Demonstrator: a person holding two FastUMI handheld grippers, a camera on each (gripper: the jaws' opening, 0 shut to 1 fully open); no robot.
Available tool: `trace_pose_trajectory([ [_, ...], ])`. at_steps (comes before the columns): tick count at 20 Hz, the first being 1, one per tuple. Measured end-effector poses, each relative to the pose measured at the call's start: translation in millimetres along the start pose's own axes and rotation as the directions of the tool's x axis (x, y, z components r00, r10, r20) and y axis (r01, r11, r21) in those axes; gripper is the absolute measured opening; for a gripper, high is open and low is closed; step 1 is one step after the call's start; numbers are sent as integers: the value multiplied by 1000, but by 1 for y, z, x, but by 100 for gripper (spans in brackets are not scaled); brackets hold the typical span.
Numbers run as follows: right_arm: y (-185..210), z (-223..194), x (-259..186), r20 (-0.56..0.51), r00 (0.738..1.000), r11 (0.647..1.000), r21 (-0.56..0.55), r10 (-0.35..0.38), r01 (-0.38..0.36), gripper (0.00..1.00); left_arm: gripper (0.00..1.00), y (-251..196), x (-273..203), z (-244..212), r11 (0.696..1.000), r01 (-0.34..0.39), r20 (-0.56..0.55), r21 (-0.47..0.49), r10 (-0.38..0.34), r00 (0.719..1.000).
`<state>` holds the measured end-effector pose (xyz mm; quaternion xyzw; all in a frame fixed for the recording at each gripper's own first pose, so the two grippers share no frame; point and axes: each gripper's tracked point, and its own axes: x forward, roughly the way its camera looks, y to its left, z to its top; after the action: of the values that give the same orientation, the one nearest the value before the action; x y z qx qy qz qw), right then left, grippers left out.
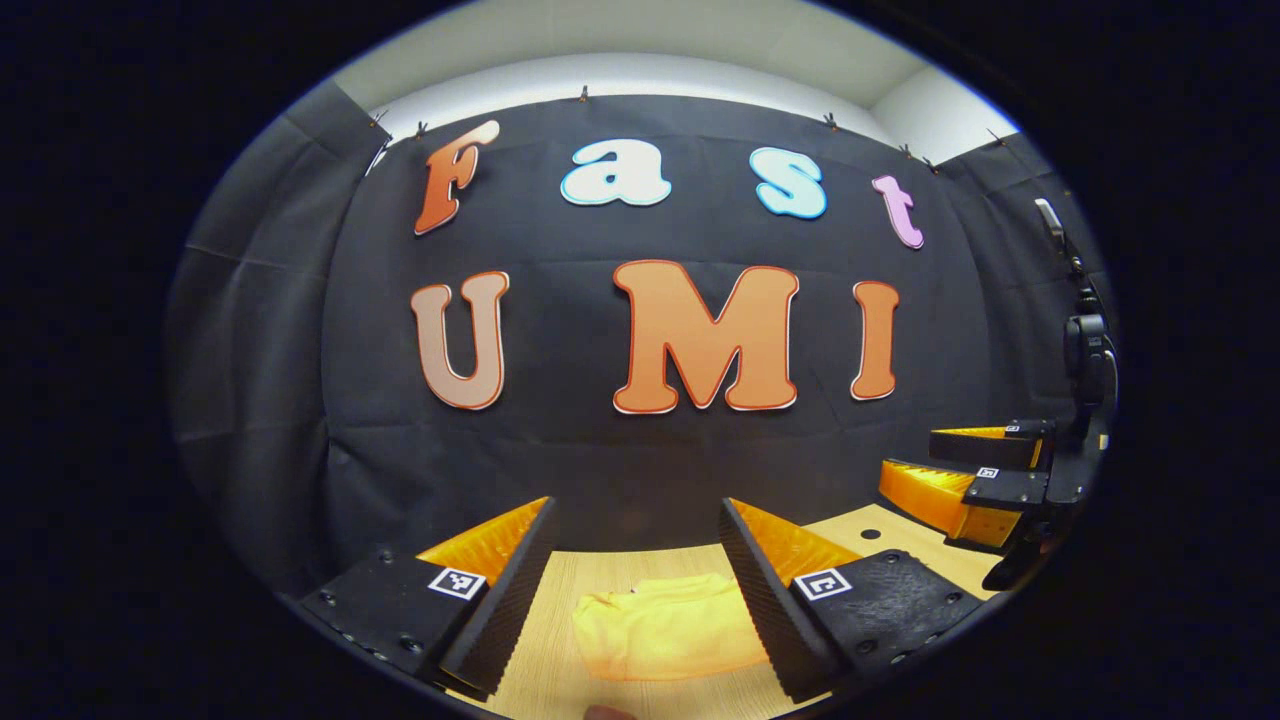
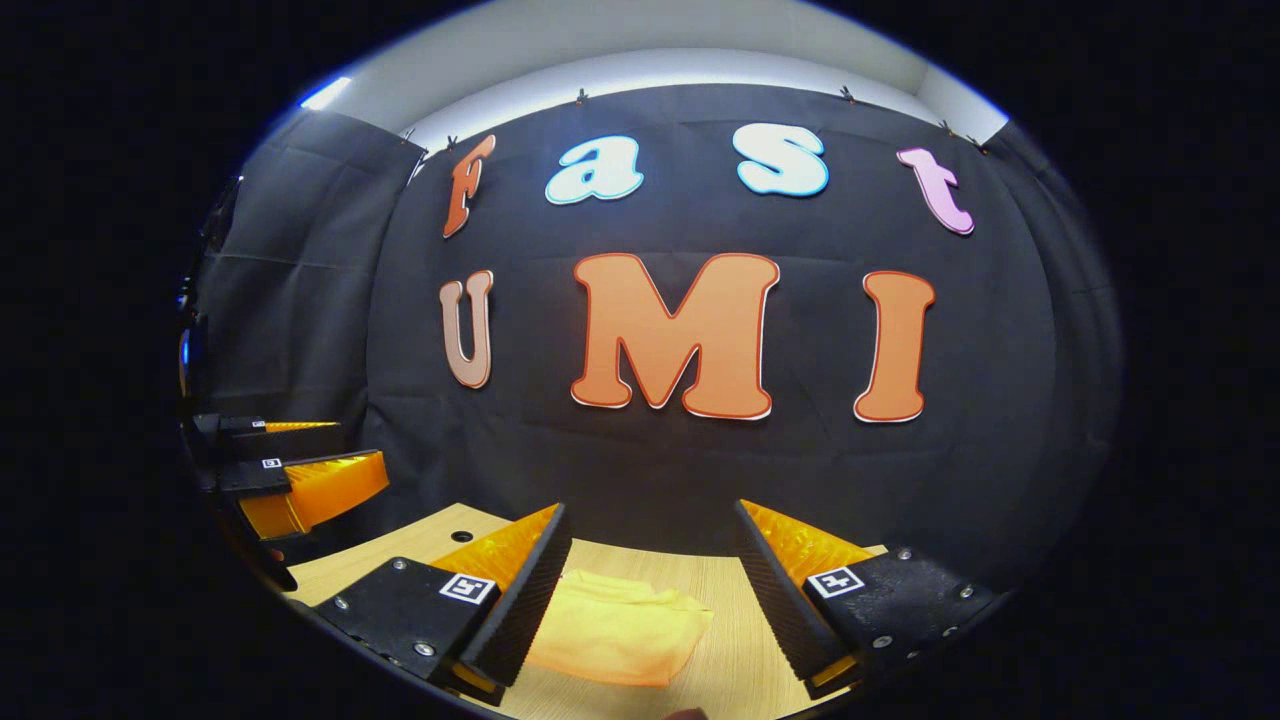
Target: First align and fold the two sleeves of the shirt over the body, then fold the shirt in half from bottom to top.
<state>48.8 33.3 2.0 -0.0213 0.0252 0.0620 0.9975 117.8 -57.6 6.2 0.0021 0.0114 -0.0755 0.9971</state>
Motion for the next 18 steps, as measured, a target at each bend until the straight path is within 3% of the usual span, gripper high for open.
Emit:
trace_pose_trajectory([
  [10, 14, -16, -50, 6, 998, 997, -28, -67, 67, 97, 96, -10, -49, -31, 998, 26, -12, 52, -26, 1000],
  [18, 25, -22, -57, 18, 998, 998, 11, -54, 54, 98, 96, -3, -60, -33, 998, 10, 24, 62, -11, 1000],
])
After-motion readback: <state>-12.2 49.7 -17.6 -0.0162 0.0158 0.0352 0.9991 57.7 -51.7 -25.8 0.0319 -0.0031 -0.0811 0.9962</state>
